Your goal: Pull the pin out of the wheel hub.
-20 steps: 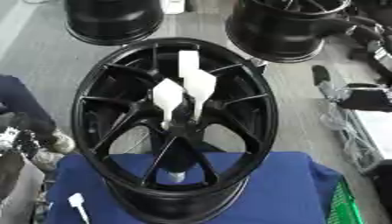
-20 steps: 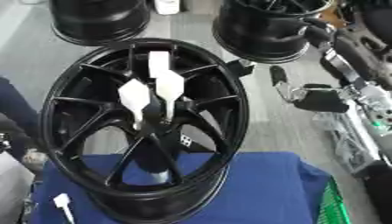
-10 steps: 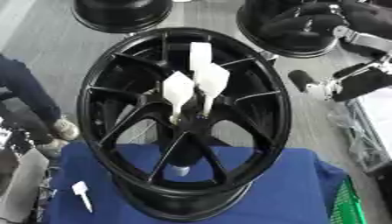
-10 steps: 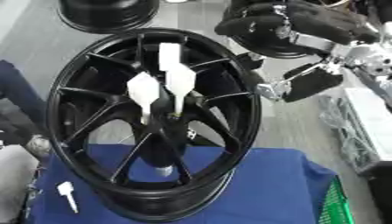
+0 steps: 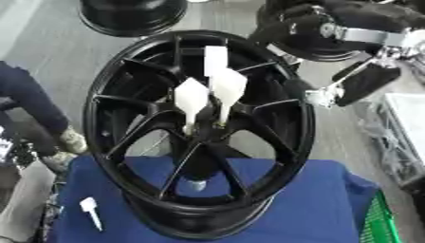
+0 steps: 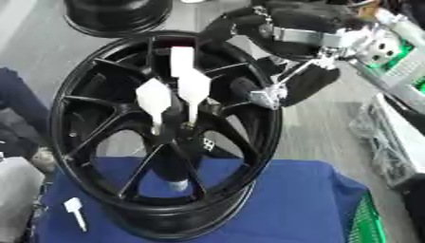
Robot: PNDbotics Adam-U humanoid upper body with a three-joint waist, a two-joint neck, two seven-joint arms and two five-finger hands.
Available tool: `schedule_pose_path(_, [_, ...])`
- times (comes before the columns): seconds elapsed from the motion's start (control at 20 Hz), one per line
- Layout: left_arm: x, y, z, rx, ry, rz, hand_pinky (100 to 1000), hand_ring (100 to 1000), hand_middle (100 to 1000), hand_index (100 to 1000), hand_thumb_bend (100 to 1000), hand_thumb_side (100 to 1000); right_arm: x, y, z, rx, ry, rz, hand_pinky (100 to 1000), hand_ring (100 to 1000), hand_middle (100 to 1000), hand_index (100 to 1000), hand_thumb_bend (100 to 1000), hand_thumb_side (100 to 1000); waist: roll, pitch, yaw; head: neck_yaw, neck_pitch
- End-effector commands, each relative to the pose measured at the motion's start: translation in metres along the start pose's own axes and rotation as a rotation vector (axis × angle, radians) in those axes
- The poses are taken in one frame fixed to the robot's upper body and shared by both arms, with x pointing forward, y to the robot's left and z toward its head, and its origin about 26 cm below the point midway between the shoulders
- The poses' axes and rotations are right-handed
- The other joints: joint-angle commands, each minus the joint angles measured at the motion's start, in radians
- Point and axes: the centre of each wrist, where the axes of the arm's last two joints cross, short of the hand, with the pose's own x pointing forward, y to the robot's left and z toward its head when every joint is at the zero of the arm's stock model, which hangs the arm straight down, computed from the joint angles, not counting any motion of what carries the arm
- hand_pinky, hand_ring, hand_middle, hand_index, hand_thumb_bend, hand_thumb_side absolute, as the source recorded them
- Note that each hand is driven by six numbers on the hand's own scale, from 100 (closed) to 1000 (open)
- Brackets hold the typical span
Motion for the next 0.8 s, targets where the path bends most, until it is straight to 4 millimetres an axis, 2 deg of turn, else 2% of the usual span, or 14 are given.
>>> schedule_pose_path(0.05, [0.005, 0.000, -0.002, -0.011, -0.020, -0.010, 725, 576, 573, 655, 390, 740, -0.004, -0.009, -0.005, 0.022, -0.011, -0.014, 837, 825, 878, 962, 100, 275, 0.008, -0.015, 0.002, -0.007, -0.002])
schedule_pose_path(0.2, [0.004, -0.001, -0.002, -0.014, -0.021, -0.005, 725, 576, 573, 656, 389, 740, -0.009, -0.010, -0.011, 0.044, -0.026, -0.044, 835, 823, 877, 962, 100, 270, 0.016, -0.015, 0.003, -0.011, -0.002])
schedule_pose_path(0.25, [0.004, -0.001, -0.002, -0.014, -0.021, -0.003, 725, 576, 574, 656, 389, 740, -0.011, -0.010, -0.013, 0.051, -0.029, -0.055, 835, 823, 875, 962, 100, 222, 0.018, -0.015, 0.003, -0.013, -0.002])
schedule_pose_path(0.3, [0.003, -0.002, -0.002, -0.014, -0.020, -0.001, 725, 576, 573, 655, 388, 740, -0.014, -0.010, -0.015, 0.059, -0.031, -0.066, 834, 822, 874, 962, 100, 274, 0.020, -0.015, 0.004, -0.015, -0.002])
schedule_pose_path(0.8, [0.000, -0.002, -0.001, -0.010, -0.017, 0.007, 726, 576, 573, 655, 387, 741, -0.034, -0.002, -0.029, 0.131, -0.043, -0.138, 828, 815, 856, 961, 100, 323, 0.033, -0.016, 0.009, -0.025, -0.002])
